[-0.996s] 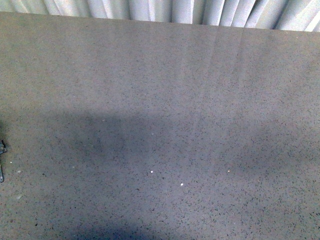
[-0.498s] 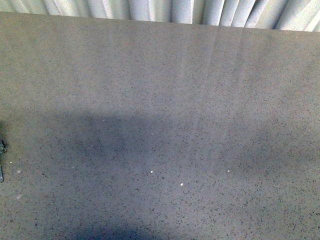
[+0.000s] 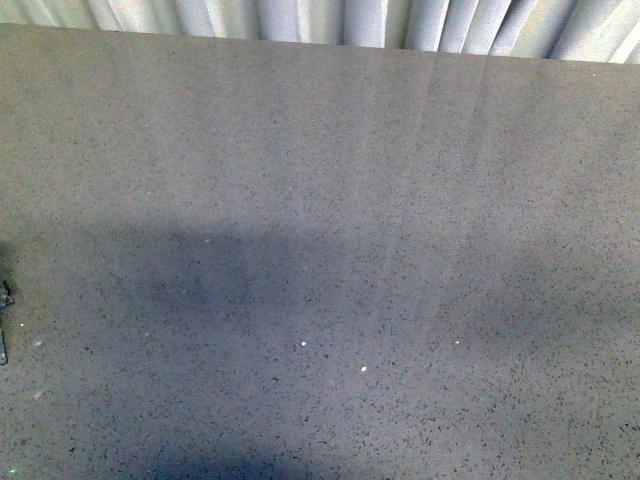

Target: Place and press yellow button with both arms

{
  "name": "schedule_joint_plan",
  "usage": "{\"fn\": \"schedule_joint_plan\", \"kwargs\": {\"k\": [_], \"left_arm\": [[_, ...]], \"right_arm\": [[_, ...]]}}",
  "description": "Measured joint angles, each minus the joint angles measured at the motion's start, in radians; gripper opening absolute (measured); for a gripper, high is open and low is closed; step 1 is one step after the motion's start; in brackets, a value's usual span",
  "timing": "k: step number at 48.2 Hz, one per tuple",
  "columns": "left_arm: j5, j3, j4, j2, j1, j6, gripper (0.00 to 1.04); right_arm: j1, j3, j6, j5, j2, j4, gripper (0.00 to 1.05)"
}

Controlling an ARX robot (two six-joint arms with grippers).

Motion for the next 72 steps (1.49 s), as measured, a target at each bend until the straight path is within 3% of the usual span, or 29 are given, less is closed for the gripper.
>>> {"fn": "schedule_joint_plan", "kwargs": {"k": [8,29,42,53,57,60,66,69,72], "left_arm": [[-0.001,0.005,0.006,0.014,-0.003,0.000,0.95],[0.003,0.005,0.027,0.022,-0.006,-0.008,0.39],[0.012,0.005,0.029,0.022,0.000,-0.008,0.36],[0.027,0.039,-0.095,-0.151,0.001,-0.023,0.36],[0.009,0.085,-0.137,-0.232,-0.054,-0.055,0.36],[-0.017,0.114,-0.159,-0.284,-0.142,-0.092,0.36],[-0.095,0.127,-0.157,-0.292,-0.365,-0.161,0.36],[-0.121,0.127,-0.146,-0.277,-0.437,-0.176,0.36],[-0.163,0.128,-0.117,-0.227,-0.576,-0.210,0.36]], "right_arm": [[0.000,0.000,0.000,0.000,0.000,0.000,0.96],[0.000,0.000,0.000,0.000,0.000,0.000,0.96],[0.000,0.000,0.000,0.000,0.000,0.000,0.96],[0.000,0.000,0.000,0.000,0.000,0.000,0.96],[0.000,0.000,0.000,0.000,0.000,0.000,0.96],[0.000,0.000,0.000,0.000,0.000,0.000,0.96],[0.000,0.000,0.000,0.000,0.000,0.000,0.96],[0.000,0.000,0.000,0.000,0.000,0.000,0.96],[0.000,0.000,0.000,0.000,0.000,0.000,0.96]]}}
